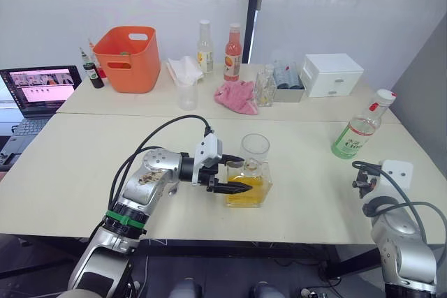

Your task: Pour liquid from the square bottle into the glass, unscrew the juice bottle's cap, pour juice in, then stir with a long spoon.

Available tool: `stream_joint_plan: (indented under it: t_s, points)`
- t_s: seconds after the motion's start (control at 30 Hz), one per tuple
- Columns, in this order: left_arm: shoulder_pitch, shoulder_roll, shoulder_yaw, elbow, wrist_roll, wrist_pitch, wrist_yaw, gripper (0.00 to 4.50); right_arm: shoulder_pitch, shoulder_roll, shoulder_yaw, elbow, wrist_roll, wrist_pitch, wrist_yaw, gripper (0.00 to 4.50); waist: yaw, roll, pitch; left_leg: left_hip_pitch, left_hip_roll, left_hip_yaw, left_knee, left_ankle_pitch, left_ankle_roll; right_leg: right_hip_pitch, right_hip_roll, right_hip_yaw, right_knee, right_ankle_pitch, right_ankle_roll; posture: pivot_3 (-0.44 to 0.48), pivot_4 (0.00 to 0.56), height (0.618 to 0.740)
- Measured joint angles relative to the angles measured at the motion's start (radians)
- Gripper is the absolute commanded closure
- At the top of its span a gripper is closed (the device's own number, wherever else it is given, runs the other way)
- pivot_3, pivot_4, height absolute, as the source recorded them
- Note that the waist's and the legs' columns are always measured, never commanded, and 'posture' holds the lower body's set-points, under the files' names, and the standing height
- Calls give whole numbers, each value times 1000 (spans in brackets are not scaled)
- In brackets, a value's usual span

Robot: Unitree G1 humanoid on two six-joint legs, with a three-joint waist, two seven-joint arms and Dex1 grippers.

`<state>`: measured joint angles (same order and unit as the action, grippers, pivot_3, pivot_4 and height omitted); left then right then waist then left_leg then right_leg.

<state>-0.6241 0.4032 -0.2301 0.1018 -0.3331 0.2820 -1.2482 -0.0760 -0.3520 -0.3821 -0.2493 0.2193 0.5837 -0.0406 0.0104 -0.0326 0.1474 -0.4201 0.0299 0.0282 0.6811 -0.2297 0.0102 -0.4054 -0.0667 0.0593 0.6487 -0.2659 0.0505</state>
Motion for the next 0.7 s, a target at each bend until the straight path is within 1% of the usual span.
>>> stream_joint_plan:
  t_s: [0.13, 0.43, 0.7]
  points:
    - [-1, 0, 0, 0, 0, 0, 0, 1697, -16, 20, -19, 0, 11, 64, -10, 3428, 0, 0, 0, 0, 0, 0, 0, 0, 0, 0, 0, 0, 0, 0, 0, 0, 150, 715]
    - [-4, 0, 0, 5, 0, 0, -2, 1697, -25, 20, -28, 0, 20, 145, -9, 3428, 0, 0, 0, 0, 0, 0, 0, 0, 0, 0, 0, 0, 0, 0, 0, 0, 150, 715]
    - [-5, 0, 0, 7, 0, 0, -3, 1697, -44, 21, -33, 0, 30, 175, -10, 3428, -1, 1, 0, 0, 0, 0, 0, 0, 0, 0, 0, 0, 0, 0, 0, 0, 150, 715]
